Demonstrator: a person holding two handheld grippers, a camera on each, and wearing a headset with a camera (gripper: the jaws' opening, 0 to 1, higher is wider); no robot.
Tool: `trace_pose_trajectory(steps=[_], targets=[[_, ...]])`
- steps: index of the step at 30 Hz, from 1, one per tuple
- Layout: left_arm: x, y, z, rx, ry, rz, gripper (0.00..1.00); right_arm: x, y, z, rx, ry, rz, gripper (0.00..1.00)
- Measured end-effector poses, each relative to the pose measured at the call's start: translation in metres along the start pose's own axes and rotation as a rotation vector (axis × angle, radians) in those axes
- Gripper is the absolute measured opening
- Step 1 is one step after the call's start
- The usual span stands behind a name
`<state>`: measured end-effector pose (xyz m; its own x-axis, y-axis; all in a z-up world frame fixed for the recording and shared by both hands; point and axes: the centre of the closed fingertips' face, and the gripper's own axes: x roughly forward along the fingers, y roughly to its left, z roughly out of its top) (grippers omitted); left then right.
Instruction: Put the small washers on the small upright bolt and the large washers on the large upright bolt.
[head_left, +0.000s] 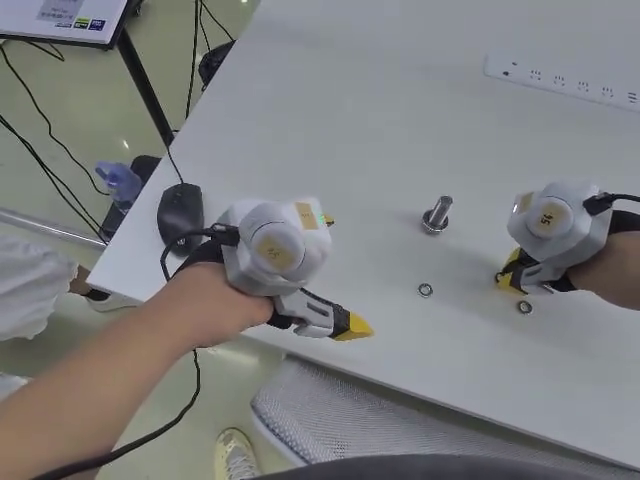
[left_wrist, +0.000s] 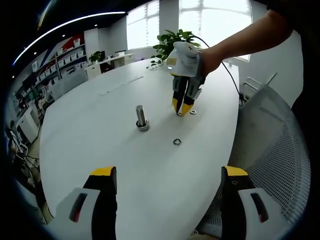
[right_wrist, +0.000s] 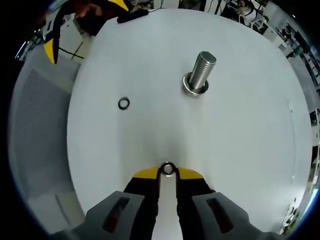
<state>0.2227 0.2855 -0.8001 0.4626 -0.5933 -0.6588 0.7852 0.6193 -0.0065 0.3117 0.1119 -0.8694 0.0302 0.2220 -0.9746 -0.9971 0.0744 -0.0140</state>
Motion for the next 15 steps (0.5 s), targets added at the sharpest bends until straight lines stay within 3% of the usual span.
trace_pose_trajectory(steps=[15], targets=[[0.01,-0.003,0.003,0.025,0.011,-0.012,0.87,-0.032,-0.007,-0.005,0.047,-0.015,-0.006,0.13]])
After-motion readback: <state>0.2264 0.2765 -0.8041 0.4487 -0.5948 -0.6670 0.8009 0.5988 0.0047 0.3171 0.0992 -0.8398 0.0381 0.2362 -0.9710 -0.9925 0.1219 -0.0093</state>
